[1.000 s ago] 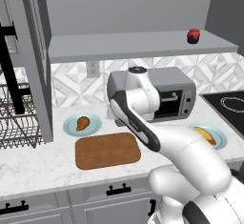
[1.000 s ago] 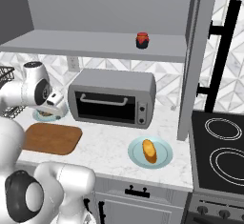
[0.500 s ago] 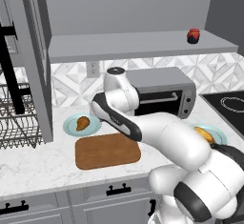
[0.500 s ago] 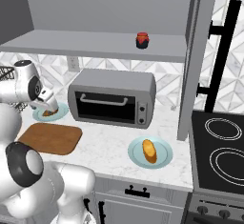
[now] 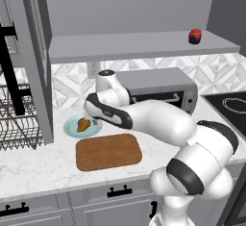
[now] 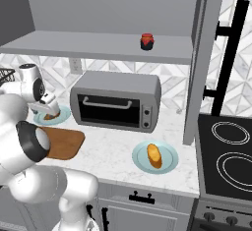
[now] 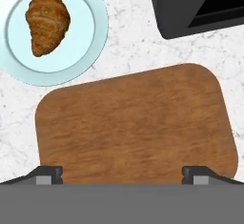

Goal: From the different types of pastries on the counter, select a croissant and place it on the cutting board. Then retrieve a jar of jam from the cabinet and place it alongside the croissant on the cutting board.

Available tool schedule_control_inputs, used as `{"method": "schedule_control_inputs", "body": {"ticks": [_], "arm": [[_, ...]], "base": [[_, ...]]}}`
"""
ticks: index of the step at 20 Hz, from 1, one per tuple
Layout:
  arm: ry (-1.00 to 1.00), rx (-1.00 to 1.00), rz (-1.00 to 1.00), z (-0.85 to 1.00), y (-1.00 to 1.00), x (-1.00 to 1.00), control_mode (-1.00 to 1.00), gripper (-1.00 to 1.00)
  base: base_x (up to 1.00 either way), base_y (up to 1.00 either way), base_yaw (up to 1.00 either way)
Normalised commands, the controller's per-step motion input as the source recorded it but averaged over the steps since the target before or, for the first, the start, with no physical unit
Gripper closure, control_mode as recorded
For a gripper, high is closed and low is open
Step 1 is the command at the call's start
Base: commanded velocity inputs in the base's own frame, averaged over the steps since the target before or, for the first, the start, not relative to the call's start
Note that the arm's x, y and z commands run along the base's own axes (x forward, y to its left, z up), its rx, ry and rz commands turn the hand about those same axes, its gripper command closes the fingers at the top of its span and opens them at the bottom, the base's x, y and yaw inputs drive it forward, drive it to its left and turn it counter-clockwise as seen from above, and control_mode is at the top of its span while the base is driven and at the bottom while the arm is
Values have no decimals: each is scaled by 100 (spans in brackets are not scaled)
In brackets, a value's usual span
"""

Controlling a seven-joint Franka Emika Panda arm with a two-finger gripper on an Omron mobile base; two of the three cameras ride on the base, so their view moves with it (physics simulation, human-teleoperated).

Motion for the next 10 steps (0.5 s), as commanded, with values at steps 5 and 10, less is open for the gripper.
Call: {"method": "schedule_control_inputs", "body": {"ticks": [5, 10], "arm": [[3, 0, 0, -28, 1, 5, -100, -100], [0, 0, -1, -4, 2, 4, -100, -100]], "base": [[0, 0, 0], [0, 0, 0]]}}
